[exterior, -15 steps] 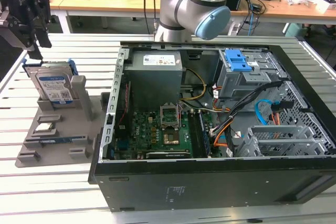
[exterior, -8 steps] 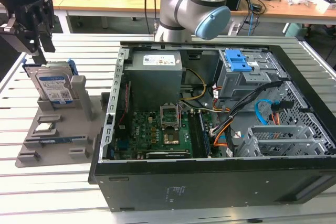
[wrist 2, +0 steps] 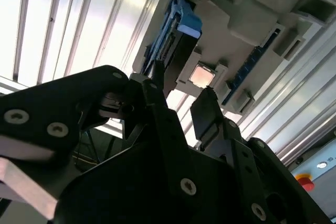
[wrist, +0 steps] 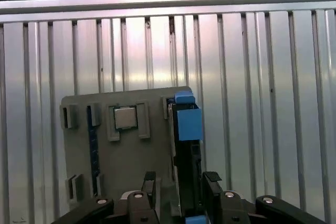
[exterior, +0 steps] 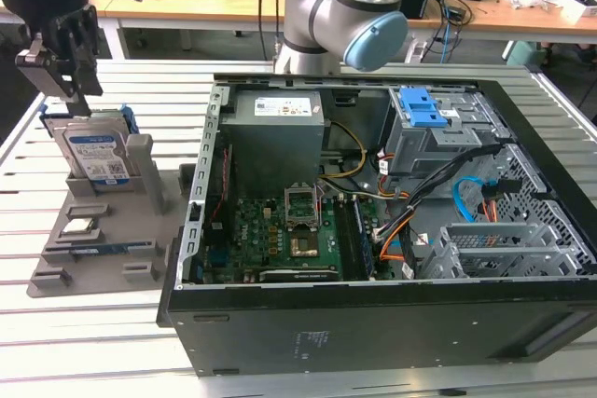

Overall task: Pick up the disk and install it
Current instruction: 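Pick up the disk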

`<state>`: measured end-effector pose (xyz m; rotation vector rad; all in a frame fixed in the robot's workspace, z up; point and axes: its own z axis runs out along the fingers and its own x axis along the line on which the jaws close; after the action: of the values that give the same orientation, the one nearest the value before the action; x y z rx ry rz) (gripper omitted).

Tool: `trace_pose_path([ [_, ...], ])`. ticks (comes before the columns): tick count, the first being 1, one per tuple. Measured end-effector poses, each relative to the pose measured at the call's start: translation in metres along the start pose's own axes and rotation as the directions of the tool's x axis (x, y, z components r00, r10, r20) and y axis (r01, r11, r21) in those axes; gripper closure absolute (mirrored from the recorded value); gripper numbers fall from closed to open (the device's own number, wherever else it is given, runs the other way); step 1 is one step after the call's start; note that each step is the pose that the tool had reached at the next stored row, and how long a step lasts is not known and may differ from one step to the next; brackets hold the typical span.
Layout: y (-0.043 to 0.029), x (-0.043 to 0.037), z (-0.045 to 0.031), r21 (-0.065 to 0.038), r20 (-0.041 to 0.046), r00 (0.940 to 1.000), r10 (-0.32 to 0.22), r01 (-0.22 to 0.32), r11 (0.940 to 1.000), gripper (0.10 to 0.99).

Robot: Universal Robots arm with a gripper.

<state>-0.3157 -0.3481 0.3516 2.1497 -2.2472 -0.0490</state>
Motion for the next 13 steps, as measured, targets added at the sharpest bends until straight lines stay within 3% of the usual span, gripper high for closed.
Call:
trace_pose_path([
  [1,0.0012,-0.0041,0.0044,0.000,0.0000,1.0000,-0.004,0.004,1.0000,0.604],
  [3,0.0036,-0.0042,0.0142,0.000,-0.0002,1.0000,-0.005,0.005,1.0000,0.604],
  [13,0.0057,-0.0060,0.0366,0.000,-0.0005,0.9999,-0.012,0.012,0.9999,0.604],
])
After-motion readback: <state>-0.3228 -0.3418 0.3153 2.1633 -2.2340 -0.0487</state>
